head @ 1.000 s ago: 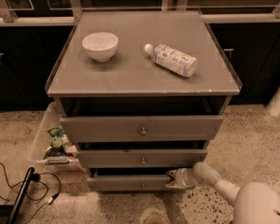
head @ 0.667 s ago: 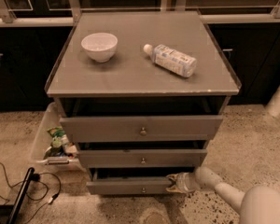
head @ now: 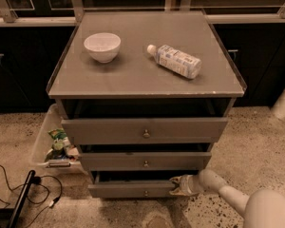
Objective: Open bottom drawer
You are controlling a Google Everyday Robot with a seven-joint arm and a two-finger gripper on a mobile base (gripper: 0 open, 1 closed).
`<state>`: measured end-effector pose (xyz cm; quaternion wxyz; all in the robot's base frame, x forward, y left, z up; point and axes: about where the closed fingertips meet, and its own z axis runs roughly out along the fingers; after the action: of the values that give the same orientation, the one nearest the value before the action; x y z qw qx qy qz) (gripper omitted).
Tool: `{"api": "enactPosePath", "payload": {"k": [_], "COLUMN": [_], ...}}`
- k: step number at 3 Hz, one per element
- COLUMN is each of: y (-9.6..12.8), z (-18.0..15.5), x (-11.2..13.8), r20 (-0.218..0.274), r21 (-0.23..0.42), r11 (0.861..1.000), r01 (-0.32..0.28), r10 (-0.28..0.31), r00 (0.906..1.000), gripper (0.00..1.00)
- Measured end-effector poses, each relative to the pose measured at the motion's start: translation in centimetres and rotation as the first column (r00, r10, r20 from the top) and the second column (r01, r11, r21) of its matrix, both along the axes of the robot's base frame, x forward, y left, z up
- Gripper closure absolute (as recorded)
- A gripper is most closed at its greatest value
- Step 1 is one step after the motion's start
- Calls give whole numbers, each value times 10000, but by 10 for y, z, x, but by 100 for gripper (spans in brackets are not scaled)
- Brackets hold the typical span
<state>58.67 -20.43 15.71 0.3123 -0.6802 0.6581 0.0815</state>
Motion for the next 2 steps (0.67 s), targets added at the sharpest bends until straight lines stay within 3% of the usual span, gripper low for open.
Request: {"api": "enactPosePath", "payload": {"k": [1, 2], "y": [-2, -11], "z": [-3, -10], "x": [-2, -18], "r20": [-142, -433], "r21": [154, 381], "r11": [9999, 9991], "r01": [75, 161], "r10": [-73, -145], "r00": [9999, 9990], "gripper": [17, 19]}}
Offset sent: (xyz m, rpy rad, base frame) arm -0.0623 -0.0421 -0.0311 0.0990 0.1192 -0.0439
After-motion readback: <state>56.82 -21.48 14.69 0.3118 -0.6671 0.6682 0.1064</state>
